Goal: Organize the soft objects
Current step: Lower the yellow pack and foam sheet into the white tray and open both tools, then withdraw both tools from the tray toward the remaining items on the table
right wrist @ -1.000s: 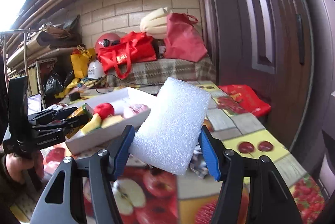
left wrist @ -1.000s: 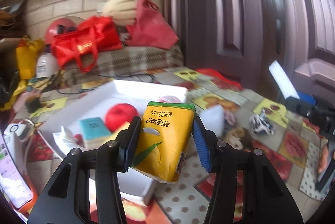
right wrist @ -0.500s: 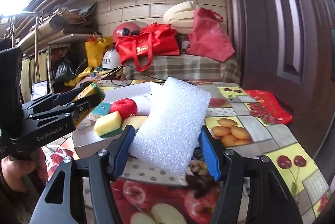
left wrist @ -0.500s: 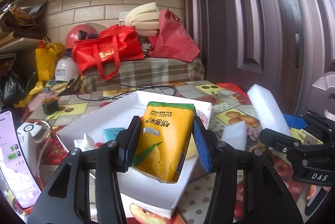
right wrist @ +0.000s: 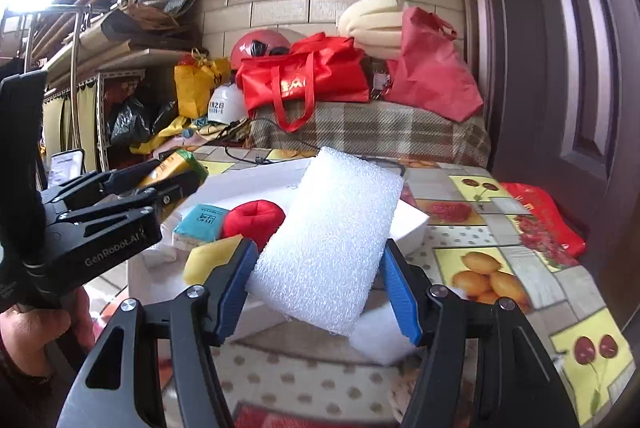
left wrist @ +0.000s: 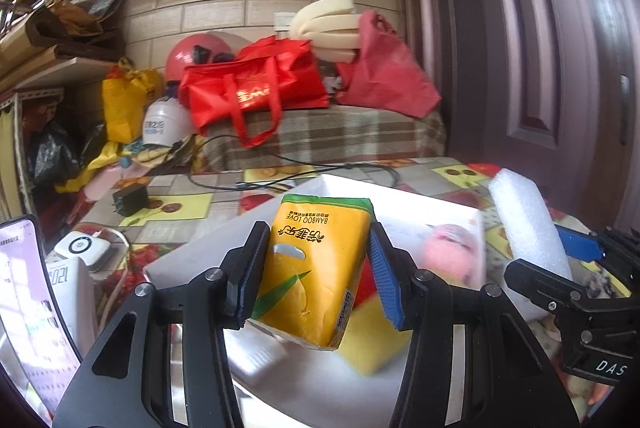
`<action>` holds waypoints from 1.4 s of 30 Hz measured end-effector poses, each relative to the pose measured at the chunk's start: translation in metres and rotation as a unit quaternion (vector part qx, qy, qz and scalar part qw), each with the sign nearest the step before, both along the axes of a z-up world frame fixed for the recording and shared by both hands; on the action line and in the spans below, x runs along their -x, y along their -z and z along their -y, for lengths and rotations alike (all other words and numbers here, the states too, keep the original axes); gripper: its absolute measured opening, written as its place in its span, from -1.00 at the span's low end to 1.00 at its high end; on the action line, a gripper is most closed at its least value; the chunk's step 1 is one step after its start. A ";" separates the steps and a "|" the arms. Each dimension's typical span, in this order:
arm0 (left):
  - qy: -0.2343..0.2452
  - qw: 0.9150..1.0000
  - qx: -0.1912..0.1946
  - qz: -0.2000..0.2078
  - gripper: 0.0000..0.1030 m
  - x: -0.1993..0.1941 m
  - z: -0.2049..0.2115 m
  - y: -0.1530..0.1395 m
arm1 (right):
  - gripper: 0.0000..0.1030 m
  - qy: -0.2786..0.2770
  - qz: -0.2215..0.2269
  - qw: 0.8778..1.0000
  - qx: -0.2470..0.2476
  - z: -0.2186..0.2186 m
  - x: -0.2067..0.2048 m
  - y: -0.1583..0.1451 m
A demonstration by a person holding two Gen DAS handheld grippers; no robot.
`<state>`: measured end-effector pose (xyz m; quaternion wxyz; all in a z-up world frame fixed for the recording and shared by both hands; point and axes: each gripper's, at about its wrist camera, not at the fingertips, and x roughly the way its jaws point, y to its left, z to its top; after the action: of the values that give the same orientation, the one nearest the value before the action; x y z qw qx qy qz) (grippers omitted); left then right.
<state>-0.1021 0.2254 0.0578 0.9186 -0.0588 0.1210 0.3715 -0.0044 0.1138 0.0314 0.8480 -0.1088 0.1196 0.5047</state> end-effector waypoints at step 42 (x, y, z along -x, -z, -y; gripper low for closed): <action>-0.083 0.994 0.033 0.064 1.00 0.026 -0.048 0.000 | 1.00 0.072 0.026 0.997 -0.021 -0.065 -0.003 -0.004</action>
<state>-0.1280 0.2736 0.0582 0.8879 -0.1226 0.0684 0.4381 -0.0010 0.1786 0.0350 0.8872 -0.0950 0.0939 0.4416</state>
